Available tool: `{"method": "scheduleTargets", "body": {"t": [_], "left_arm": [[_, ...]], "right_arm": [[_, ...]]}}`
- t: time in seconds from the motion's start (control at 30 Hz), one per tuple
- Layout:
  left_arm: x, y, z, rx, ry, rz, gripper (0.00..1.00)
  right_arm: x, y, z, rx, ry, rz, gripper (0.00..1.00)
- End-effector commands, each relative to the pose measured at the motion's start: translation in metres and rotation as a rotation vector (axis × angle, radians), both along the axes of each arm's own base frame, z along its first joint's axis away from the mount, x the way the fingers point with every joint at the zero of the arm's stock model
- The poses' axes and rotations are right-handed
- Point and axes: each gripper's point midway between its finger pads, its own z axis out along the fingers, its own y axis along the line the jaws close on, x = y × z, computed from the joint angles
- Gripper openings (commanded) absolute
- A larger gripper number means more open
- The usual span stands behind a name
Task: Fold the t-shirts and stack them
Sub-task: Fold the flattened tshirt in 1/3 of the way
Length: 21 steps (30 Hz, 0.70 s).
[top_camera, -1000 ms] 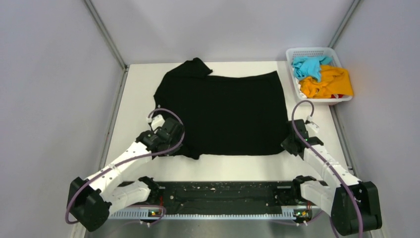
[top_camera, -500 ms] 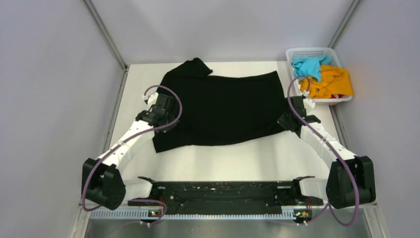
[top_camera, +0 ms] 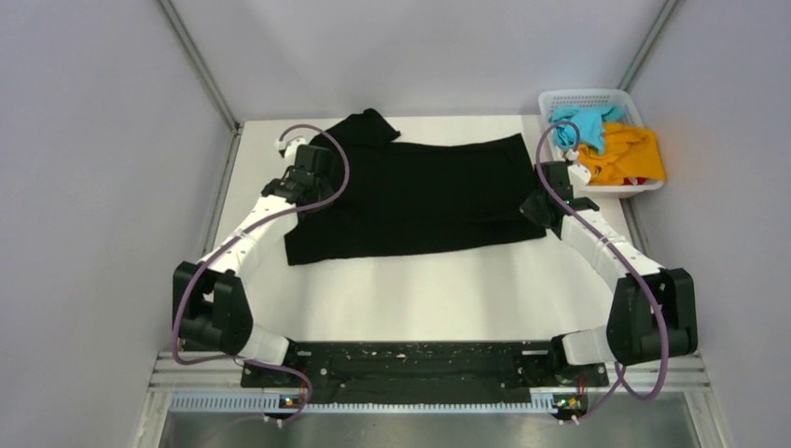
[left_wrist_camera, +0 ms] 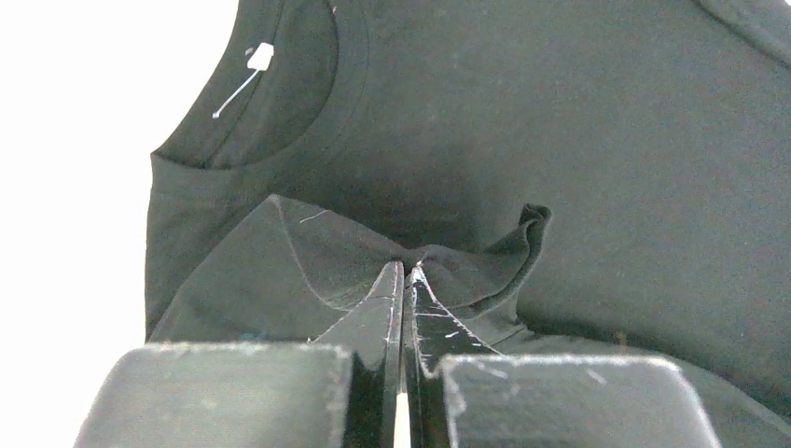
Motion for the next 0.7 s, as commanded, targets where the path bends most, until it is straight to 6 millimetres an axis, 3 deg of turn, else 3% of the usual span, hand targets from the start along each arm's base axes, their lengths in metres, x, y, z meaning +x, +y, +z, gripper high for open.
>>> {"method": "scheduleTargets", "body": {"t": [0.0,0.3,0.43,0.47,0.53,0.6,0.63,0.67], "left_arm": [[0.032,0.007,0.03,0.035,-0.106,-0.007,0.0],[0.072,0.002,0.019,0.064,-0.095,-0.078,0.0],[0.102,-0.002,-0.006,0.079,-0.049,-0.107,0.0],[0.108,0.002,-0.012,0.082,-0.021,-0.091,0.07],[0.118,0.009,-0.02,0.075,0.038,-0.056,0.38],[0.127,0.017,-0.015,0.071,0.044,-0.029,0.91],[0.13,0.019,-0.01,0.072,0.031,-0.019,0.98],[0.132,0.022,-0.002,0.073,0.013,-0.01,0.99]], "right_arm": [[0.024,-0.012,0.029,-0.03,-0.093,-0.037,0.0],[0.041,-0.013,0.02,-0.03,-0.08,-0.047,0.0],[0.052,-0.016,0.011,-0.036,-0.081,-0.079,0.01],[0.055,-0.017,0.008,-0.034,-0.079,-0.092,0.07],[0.061,-0.021,0.005,-0.04,-0.075,-0.122,0.37],[0.067,-0.024,0.008,-0.046,-0.08,-0.145,0.59],[0.07,-0.026,0.012,-0.051,-0.087,-0.153,0.66],[0.073,-0.026,0.019,-0.055,-0.096,-0.156,0.7]]}}
